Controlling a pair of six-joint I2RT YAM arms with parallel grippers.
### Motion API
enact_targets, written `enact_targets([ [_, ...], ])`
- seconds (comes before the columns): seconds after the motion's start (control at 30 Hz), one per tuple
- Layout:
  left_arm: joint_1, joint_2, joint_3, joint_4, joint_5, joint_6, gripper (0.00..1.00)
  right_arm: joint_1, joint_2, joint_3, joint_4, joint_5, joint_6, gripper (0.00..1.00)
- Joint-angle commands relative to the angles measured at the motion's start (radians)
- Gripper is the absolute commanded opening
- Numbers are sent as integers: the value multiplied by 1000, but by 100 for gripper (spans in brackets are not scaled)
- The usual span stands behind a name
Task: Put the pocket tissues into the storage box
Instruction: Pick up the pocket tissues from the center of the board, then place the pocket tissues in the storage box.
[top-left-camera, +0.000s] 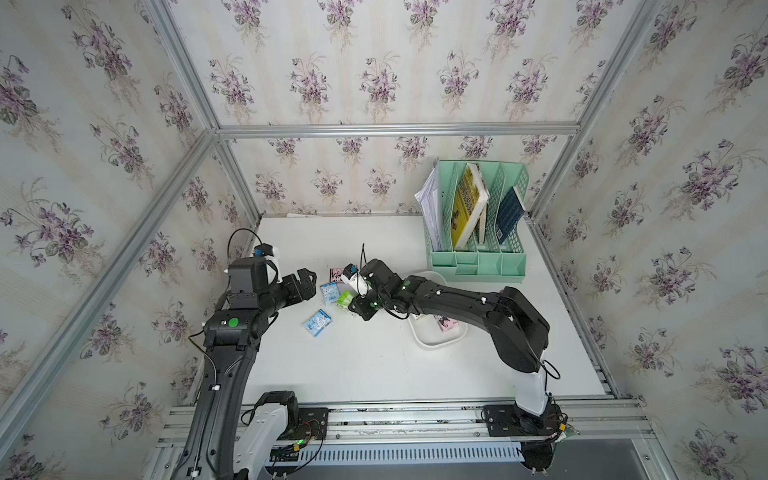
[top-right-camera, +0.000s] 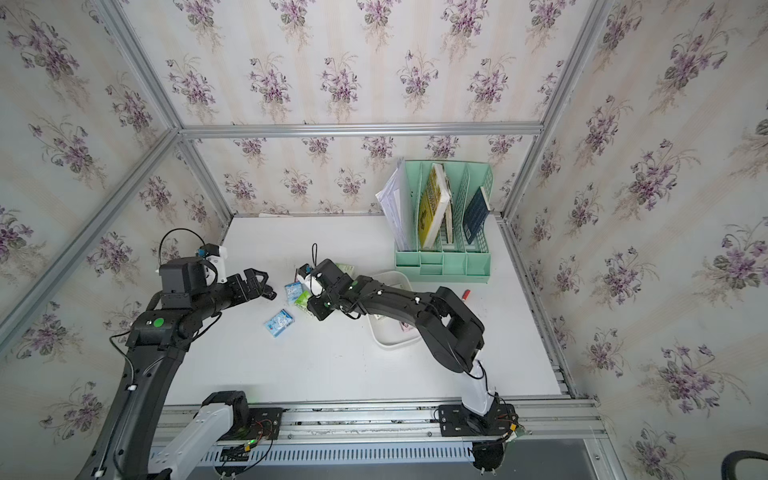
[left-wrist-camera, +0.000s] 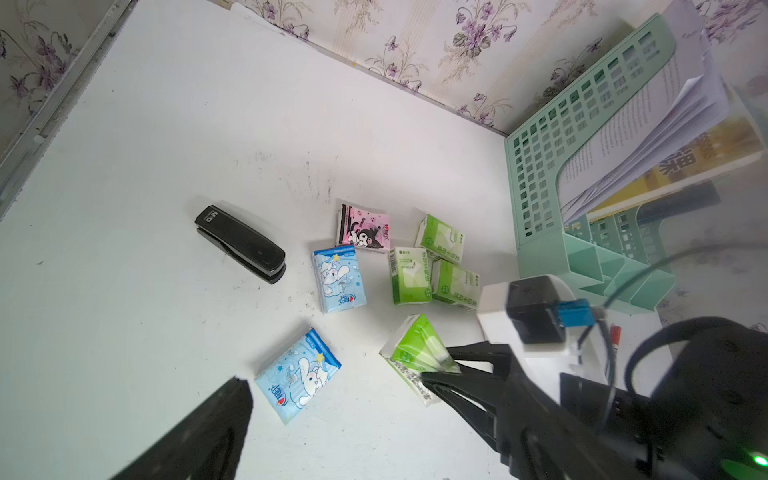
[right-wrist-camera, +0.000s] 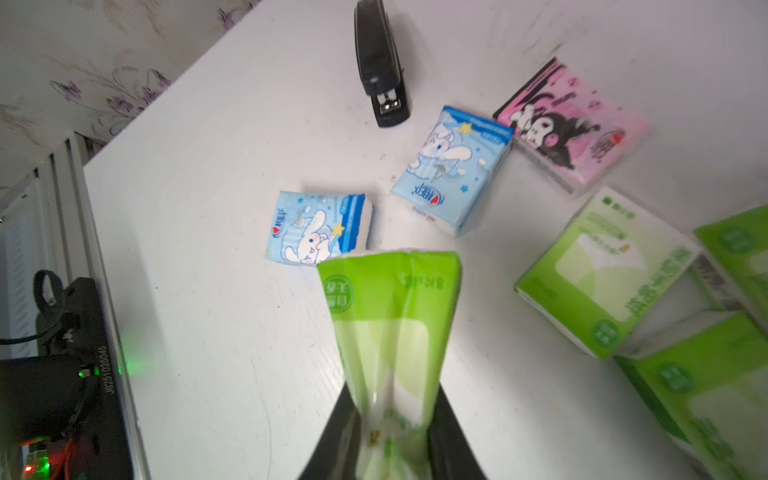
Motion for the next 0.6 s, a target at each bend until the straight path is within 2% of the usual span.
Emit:
enact_targets([
  [0.0, -28, 8, 32, -10, 18, -41, 99, -21, -82, -38, -8, 28, 16, 16],
  [0.23, -150, 30, 39, 17, -55, -50, 99, -77, -193, -36, -114, 59, -21, 15],
  [0.4, -317, 135, 79, 28, -170, -29, 99, -118, -346, -161, -103, 61, 13, 16],
  [0.57, -412, 169, 46, 121, -214, -56, 99, -147, -476, -283, -137, 88, 45, 16],
])
